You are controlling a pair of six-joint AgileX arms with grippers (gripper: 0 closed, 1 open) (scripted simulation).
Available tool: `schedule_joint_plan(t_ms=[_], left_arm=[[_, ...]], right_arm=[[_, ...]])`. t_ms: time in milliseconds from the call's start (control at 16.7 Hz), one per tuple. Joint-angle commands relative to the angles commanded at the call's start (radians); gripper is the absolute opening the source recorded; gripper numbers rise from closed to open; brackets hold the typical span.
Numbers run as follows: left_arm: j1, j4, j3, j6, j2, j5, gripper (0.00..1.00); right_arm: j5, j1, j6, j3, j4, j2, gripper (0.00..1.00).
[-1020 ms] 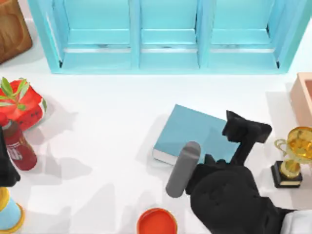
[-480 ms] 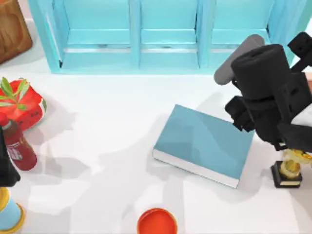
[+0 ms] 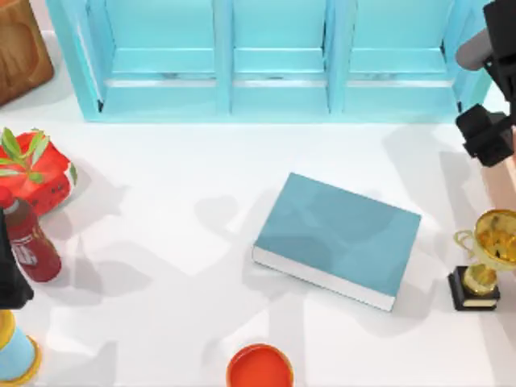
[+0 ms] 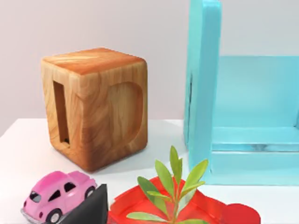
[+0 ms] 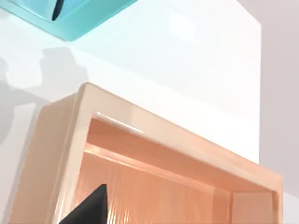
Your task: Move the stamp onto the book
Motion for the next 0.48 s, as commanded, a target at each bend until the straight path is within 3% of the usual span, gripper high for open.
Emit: schedule_joint_plan(t_ms=[480], left_arm=[[0.0,0.0,0.0,0.0,0.0,0.0,1.0]], right_arm=[[-0.186,-0.263,0.072,0.19,-0.308,0.094,1.0]])
